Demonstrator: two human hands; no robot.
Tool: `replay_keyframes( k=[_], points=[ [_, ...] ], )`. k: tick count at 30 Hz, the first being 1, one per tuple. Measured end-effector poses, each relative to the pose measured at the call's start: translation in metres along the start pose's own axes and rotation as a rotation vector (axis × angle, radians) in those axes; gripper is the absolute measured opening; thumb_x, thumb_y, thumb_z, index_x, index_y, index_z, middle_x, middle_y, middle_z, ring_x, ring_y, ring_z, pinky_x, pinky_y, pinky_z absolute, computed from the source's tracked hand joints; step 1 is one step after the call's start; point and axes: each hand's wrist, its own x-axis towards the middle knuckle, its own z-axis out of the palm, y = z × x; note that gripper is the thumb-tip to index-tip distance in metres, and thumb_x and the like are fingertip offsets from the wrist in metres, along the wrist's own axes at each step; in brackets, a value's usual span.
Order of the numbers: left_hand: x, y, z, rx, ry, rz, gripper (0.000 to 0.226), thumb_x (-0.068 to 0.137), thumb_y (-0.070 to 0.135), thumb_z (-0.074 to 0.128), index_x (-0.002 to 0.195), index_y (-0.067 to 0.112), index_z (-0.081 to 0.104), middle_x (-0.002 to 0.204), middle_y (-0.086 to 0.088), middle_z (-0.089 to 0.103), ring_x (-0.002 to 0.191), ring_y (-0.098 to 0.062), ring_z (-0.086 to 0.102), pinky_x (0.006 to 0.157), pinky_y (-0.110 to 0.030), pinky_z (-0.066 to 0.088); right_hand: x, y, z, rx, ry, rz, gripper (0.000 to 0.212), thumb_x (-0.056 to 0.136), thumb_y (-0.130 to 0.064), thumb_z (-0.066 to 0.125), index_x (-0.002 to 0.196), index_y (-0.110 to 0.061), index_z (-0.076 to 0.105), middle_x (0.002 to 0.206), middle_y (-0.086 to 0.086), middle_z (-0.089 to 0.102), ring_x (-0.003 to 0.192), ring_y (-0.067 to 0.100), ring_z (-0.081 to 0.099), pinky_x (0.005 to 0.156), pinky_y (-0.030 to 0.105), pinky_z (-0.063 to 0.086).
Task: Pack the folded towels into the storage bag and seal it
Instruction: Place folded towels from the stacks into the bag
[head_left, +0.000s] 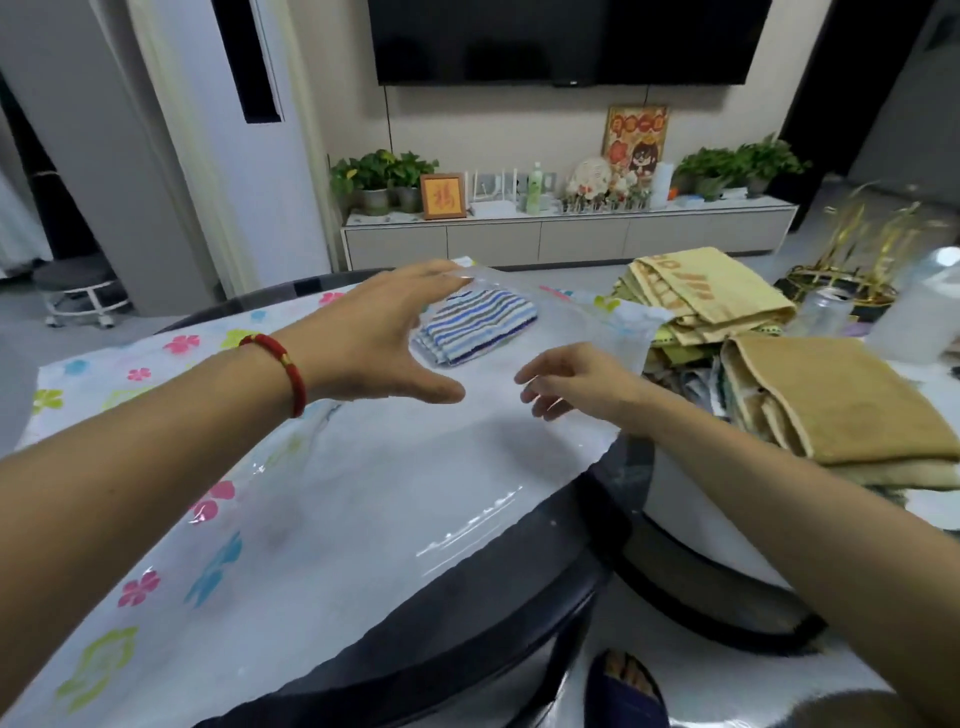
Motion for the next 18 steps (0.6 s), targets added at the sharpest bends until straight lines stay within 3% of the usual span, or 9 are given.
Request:
replay_keyframes(
  k=[3,6,7,8,10,11,14,18],
  points=[
    [-0.001,0.006,0.001,-0.025,0.051,-0.035,0.099,0.065,0.057,0.08,0.15,0.029,0.036,0.156,0.007,0.034,0.132,-0.023,0.039,0.112,-0.046,0.037,-0.064,0.014,-0.047,-0.189,0.043,-0.052,0.018,0.094,-0.02,0.062,0.1,-0.02,0.079,0.09,0.001,0.081,0.073,0.014,0.076,0.063,0.022,0.059],
    [-0.004,0.012,0.006,-0.056,0.075,-0.042,0.1,0.063,0.058,0.082,0.149,0.03,0.038,0.156,0.004,0.035,0.137,-0.025,0.036,0.113,-0.052,0.035,-0.116,0.043,-0.106,-0.693,0.437,-0.125,0.02,0.09,-0.029,0.06,0.095,-0.033,0.078,0.082,-0.017,0.078,0.063,-0.004,0.066,0.053,0.007,0.046],
    [-0.005,0.012,0.008,-0.066,0.078,-0.042,0.101,0.062,0.058,0.082,0.149,0.029,0.038,0.157,0.004,0.035,0.139,-0.024,0.034,0.114,-0.051,0.034,-0.126,0.055,-0.126,-0.843,0.558,-0.088,0.024,0.09,-0.028,0.058,0.102,-0.033,0.078,0.092,-0.014,0.079,0.07,-0.003,0.066,0.058,0.014,0.05],
    [-0.006,0.013,0.01,-0.075,0.081,-0.041,0.102,0.062,0.056,0.083,0.149,0.028,0.037,0.157,0.003,0.034,0.141,-0.022,0.033,0.116,-0.049,0.032,-0.131,0.068,-0.145,-0.903,0.633,-0.007,0.028,0.091,-0.027,0.057,0.111,-0.031,0.076,0.108,-0.004,0.079,0.087,0.009,0.069,0.072,0.028,0.056],
    [-0.006,0.013,0.015,-0.093,0.087,-0.044,0.103,0.064,0.052,0.084,0.15,0.027,0.035,0.158,0.003,0.032,0.142,-0.02,0.032,0.117,-0.045,0.03,-0.133,0.091,-0.173,-0.923,0.68,0.249,0.036,0.097,-0.03,0.058,0.131,-0.027,0.067,0.137,0.015,0.063,0.124,0.036,0.056,0.1,0.047,0.046],
    [-0.006,0.013,0.016,-0.102,0.089,-0.046,0.102,0.064,0.05,0.084,0.151,0.028,0.035,0.158,0.003,0.032,0.142,-0.02,0.033,0.117,-0.044,0.031,-0.132,0.1,-0.184,-0.9,0.674,0.386,0.042,0.099,-0.038,0.056,0.141,-0.029,0.059,0.144,0.021,0.054,0.132,0.042,0.047,0.107,0.053,0.04],
    [-0.007,0.012,0.018,-0.12,0.093,-0.036,0.101,0.065,0.048,0.085,0.15,0.029,0.035,0.158,0.006,0.03,0.139,-0.019,0.036,0.115,-0.041,0.035,-0.131,0.115,-0.203,-0.72,0.597,0.606,0.064,0.099,-0.056,0.054,0.156,-0.033,0.038,0.152,0.024,0.047,0.137,0.048,0.044,0.115,0.059,0.037],
    [-0.01,0.008,0.021,-0.116,0.091,0.017,0.105,0.065,0.049,0.085,0.152,0.029,0.031,0.161,0.015,0.02,0.143,-0.008,0.026,0.115,-0.03,0.029,-0.131,0.114,-0.215,-0.685,0.608,0.581,0.073,0.089,-0.061,0.069,0.151,-0.031,0.044,0.149,0.02,0.055,0.132,0.045,0.052,0.11,0.06,0.043]
  ],
)
